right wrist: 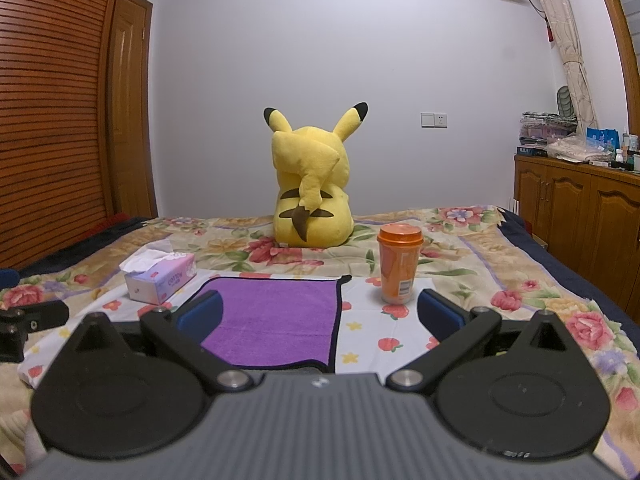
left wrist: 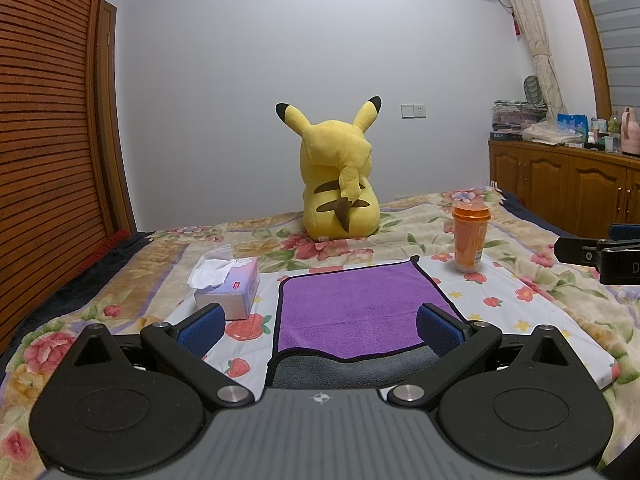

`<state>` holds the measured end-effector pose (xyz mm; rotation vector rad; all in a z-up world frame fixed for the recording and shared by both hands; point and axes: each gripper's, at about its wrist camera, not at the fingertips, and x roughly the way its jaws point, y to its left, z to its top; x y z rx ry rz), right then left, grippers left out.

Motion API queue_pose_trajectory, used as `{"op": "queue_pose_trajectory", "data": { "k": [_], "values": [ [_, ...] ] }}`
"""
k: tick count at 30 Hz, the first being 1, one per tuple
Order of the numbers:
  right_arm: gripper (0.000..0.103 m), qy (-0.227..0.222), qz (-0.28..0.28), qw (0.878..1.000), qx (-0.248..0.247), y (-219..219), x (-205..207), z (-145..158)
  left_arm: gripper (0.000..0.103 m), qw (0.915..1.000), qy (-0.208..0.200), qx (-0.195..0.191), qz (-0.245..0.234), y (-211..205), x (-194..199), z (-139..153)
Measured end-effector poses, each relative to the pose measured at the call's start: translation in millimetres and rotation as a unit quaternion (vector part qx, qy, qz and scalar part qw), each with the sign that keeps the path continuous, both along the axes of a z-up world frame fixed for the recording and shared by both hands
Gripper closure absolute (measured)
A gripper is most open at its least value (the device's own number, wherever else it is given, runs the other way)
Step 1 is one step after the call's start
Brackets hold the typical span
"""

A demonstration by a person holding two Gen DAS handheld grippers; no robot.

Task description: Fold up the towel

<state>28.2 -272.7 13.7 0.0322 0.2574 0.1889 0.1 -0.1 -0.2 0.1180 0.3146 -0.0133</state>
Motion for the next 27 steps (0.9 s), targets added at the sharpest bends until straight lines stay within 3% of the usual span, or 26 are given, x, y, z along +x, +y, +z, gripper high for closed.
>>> {"op": "queue_pose_trajectory", "data": {
  "k": [21,27],
  "values": [
    [0.0,0.0,0.001,1.0,0.001,2.8,-1.5,0.0,0.0,1.0,0.001,0.001,0.0,-0.1,0.2,0.0],
    [0.0,0.008,0.003,1.0,-0.003,4.9,-2.0,-2.4,0.0,0.9997,0.025,0.004,-0.003,1.8,5.6,-0.8]
  ]
}}
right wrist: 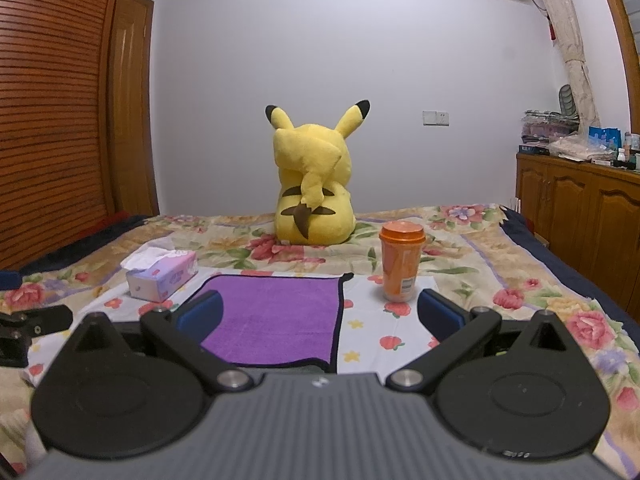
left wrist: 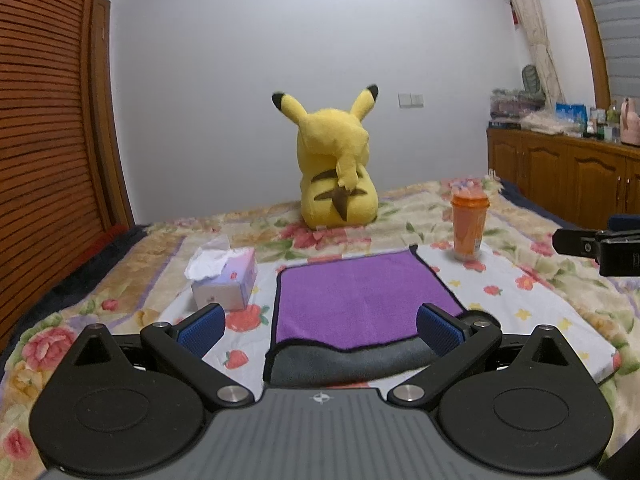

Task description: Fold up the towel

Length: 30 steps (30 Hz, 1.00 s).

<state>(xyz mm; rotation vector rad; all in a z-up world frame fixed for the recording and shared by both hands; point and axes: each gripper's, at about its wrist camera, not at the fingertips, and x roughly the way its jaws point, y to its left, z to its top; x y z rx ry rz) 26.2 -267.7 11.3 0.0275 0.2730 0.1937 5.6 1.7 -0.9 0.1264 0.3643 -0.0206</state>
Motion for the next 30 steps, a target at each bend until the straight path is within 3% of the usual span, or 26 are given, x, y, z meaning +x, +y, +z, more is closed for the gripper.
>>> {"op": "queue_pose_trajectory", "data": {
  "k": [6,30],
  "values": [
    [0.0,0.014,0.004,1.0,-0.011,8,11,-2,0.0,0.9993,0.036,0.011,-0.008,-2,15,-13],
    [0.0,0.053,0.029,0.998,-0.037,26,46,-14,0.0,0.9975,0.065,0.025,-0.005,10,65,-25]
  ]
}}
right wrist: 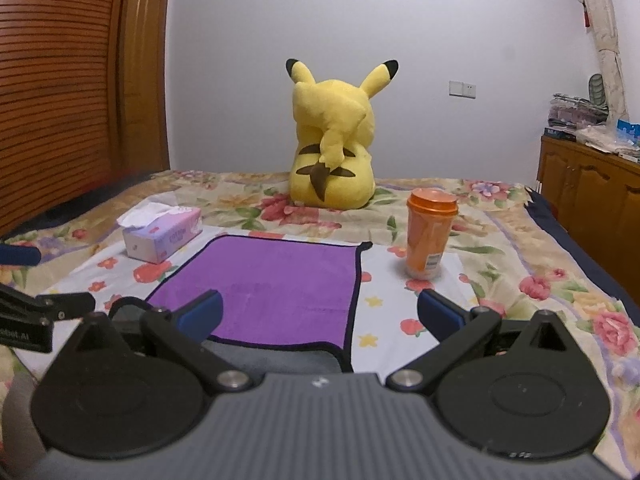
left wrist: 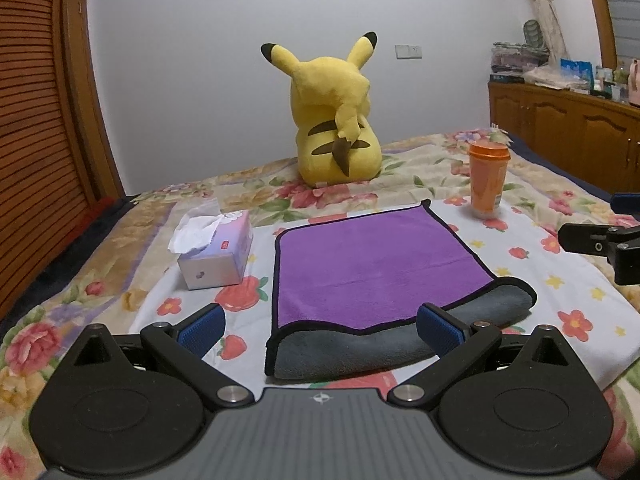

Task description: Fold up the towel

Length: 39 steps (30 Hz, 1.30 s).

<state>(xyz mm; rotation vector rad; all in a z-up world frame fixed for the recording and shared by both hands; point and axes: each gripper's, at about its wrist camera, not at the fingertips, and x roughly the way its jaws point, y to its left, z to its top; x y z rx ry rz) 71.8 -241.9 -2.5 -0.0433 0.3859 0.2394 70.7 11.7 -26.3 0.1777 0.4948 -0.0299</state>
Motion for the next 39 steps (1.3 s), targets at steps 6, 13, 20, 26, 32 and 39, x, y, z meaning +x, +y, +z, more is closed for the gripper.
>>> {"op": "queue_pose_trajectory", "data": {
  "k": [6,13,20,26,32,39],
  "values": [
    [0.0,0.02,0.002,1.0,-0.005,3,11,-7,0.0,0.9998,0.017,0.007,-0.009,1,11,-5],
    [0.0,0.034,0.007,0.999,-0.011,6,25,-13,0.0,0.9992,0.033,0.016,-0.011,4,27,-13],
    [0.0,0.044,0.011,0.999,-0.017,9,42,-18,0.0,0.9989,0.047,0.01,-0.001,18,47,-21],
    [0.0,0.058,0.024,0.998,-0.027,13,54,-25,0.0,0.9978,0.065,0.001,0.007,32,67,-29],
    [0.0,0.069,0.037,0.996,-0.033,16,65,-30,0.005,0.9964,0.084,-0.005,0.0,39,81,-37],
    [0.0,0.089,0.038,0.995,-0.033,14,78,-39,0.012,0.9936,0.112,-0.015,-0.005,47,99,-48]
  ]
}}
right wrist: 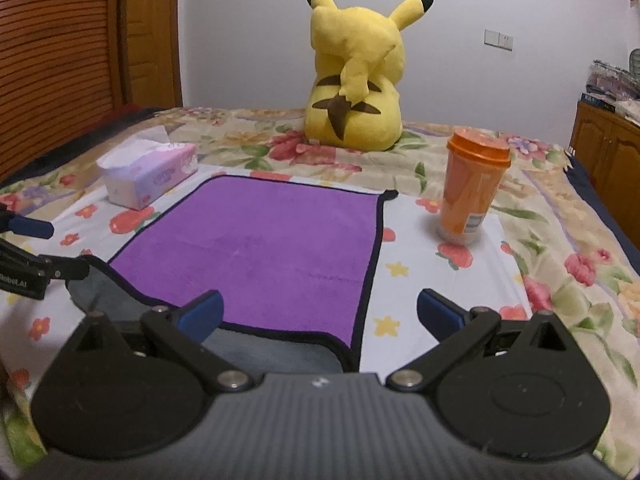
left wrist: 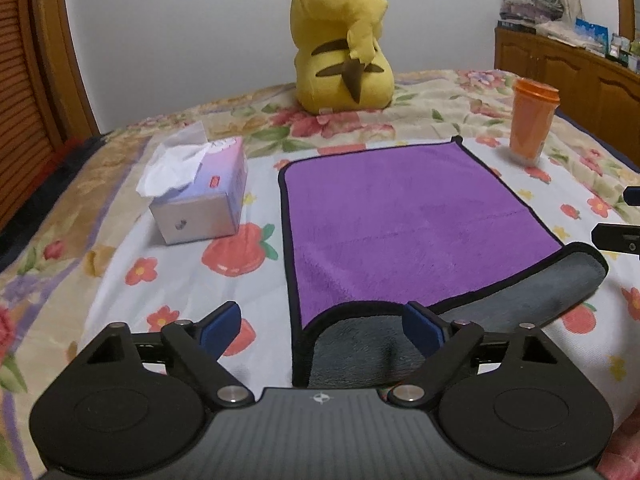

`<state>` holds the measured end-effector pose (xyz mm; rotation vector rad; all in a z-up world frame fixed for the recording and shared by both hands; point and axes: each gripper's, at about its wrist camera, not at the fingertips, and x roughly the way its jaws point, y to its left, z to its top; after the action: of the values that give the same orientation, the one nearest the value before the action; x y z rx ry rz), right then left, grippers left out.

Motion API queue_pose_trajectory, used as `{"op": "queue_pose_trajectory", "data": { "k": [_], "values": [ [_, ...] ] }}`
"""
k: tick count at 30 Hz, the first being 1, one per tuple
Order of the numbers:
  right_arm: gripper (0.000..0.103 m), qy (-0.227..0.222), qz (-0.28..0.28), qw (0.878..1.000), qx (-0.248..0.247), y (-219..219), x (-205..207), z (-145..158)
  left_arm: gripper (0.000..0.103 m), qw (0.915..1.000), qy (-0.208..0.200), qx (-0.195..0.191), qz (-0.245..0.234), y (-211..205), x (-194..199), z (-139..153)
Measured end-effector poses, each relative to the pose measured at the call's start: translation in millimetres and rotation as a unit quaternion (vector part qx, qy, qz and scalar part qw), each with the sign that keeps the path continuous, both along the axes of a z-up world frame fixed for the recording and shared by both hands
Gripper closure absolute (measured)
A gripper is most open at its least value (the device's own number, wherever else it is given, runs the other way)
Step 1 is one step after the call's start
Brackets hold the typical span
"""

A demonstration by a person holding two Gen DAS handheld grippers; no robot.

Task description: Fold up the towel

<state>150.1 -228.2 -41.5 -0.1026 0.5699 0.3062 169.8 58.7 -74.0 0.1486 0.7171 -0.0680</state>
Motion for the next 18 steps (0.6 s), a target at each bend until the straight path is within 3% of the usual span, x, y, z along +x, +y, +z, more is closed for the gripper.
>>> {"op": "queue_pose_trajectory", "data": {
  "k": [8,12,18],
  "values": [
    [0.001,0.031,0.009,0.999,-0.004,2,10,-12,0.029,0.9996,0.027,-0.01,-0.004,7,13,-12],
    [0.012,0.054,0.013,0.998,-0.003,1,17,-19,0.035,0.9991,0.038,-0.015,-0.005,9,18,-16],
    [0.014,0.095,0.012,0.995,-0.001,-2,28,-33,0.047,0.9982,0.055,-0.022,-0.008,10,21,-22]
  ]
}}
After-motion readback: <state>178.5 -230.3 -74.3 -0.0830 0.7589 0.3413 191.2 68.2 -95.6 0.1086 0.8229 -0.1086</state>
